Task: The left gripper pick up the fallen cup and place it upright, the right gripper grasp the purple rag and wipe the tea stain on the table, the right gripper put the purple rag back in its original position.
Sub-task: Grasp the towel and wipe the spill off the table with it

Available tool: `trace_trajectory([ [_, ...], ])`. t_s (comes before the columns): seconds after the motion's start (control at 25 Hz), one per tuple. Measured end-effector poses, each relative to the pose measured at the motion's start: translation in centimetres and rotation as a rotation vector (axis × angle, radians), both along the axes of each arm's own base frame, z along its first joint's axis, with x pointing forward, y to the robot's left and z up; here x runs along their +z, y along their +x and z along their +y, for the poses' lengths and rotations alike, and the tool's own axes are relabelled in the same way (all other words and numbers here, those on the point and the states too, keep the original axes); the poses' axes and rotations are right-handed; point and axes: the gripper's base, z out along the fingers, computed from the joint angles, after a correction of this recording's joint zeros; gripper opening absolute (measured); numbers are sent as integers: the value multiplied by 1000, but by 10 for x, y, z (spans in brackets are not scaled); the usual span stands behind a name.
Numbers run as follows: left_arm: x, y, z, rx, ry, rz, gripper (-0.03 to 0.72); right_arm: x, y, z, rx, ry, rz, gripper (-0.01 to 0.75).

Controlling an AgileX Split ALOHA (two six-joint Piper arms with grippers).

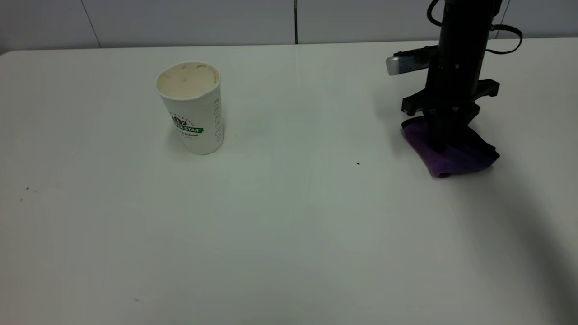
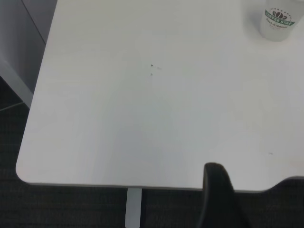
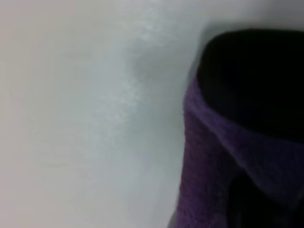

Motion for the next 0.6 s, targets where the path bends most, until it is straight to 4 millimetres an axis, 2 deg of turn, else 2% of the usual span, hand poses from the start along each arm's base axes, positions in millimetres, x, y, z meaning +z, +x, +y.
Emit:
trace_trajectory([
  [0.2, 0, 0, 0, 0, 0, 0, 462, 0, -2, 5, 16, -2, 7, 513],
  [0.32, 0, 0, 0, 0, 0, 0, 462, 0, -3, 8, 29, -11, 10, 606],
  [0.48, 0, 0, 0, 0, 0, 0, 462, 10, 0, 8, 29, -15, -10, 608],
  [0.6, 0, 0, 0, 0, 0, 0, 462, 43, 7, 9, 19, -5, -75, 575],
])
